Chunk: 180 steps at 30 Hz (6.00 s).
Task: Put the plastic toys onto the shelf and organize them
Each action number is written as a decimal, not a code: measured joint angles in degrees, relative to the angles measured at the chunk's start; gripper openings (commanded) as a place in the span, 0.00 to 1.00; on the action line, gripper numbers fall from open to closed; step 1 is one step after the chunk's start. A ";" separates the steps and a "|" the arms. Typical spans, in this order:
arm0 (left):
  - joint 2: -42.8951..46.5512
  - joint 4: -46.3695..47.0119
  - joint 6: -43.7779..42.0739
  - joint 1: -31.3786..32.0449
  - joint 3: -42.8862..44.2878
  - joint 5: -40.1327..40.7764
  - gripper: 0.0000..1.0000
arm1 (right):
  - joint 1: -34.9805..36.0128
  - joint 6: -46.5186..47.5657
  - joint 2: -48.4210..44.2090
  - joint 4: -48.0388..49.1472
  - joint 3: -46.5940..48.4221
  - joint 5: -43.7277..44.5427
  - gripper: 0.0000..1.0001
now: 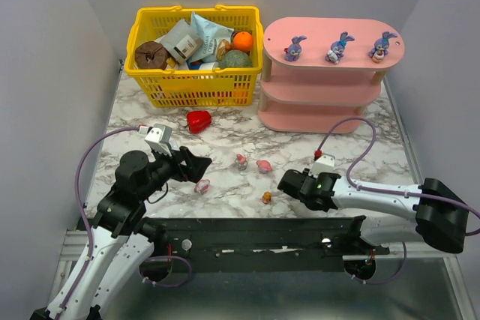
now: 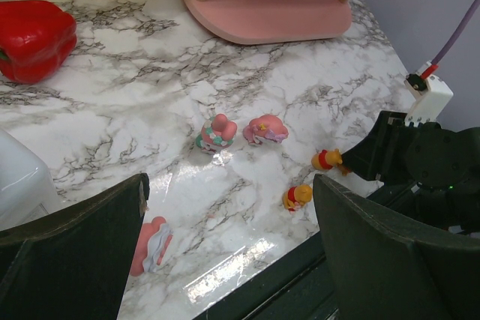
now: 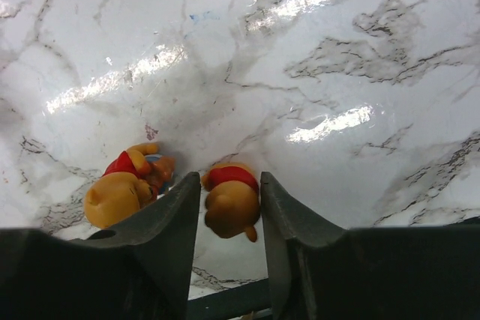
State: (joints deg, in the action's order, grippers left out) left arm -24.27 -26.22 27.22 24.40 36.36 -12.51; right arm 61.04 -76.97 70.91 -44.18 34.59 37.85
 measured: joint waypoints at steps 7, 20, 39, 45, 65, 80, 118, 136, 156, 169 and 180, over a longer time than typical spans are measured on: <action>0.00 0.00 0.00 0.00 0.00 -0.02 0.99 | -1.70 1.55 -0.33 0.09 0.00 0.28 0.15; 0.00 0.00 0.00 0.00 0.00 -0.02 0.99 | -12.37 24.70 -7.23 14.16 0.94 -1.62 0.09; -0.17 0.00 -0.02 0.00 0.00 -0.17 0.99 | -26.27 41.81 2.69 27.17 1.42 -17.70 0.19; -0.17 0.00 -0.02 0.00 0.00 -0.17 0.99 | -26.29 43.04 4.24 28.20 2.05 -19.08 0.26; -0.15 0.00 -0.02 0.00 0.00 -0.17 0.99 | -26.29 43.58 5.11 27.47 4.87 -20.65 0.82; -0.15 0.00 0.00 0.00 0.00 -0.17 0.99 | -26.29 36.30 -3.43 24.74 -2.36 -21.64 0.82; -0.15 0.00 0.00 0.00 0.00 -0.22 0.99 | -25.66 25.42 -5.81 17.66 -0.79 -10.51 0.67; 0.09 0.00 -0.02 0.00 -0.02 -0.26 0.99 | -17.94 20.04 5.40 17.14 6.67 -2.99 0.65; -0.15 0.02 -0.02 0.00 -0.02 -0.90 0.99 | -17.46 20.57 13.84 24.04 6.71 1.53 0.47; -0.22 0.02 -0.02 0.00 -0.02 -0.96 0.99 | -17.46 22.88 14.80 27.08 6.69 3.45 0.01; -0.22 0.02 -0.02 0.00 -0.02 -0.98 0.99 | -17.46 34.82 8.31 26.45 12.15 1.36 0.01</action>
State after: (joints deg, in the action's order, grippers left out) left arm -24.49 -26.20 27.20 24.40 36.34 -13.50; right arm 43.57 -42.15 79.22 -17.74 46.74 39.20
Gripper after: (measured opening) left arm 0.988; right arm 0.285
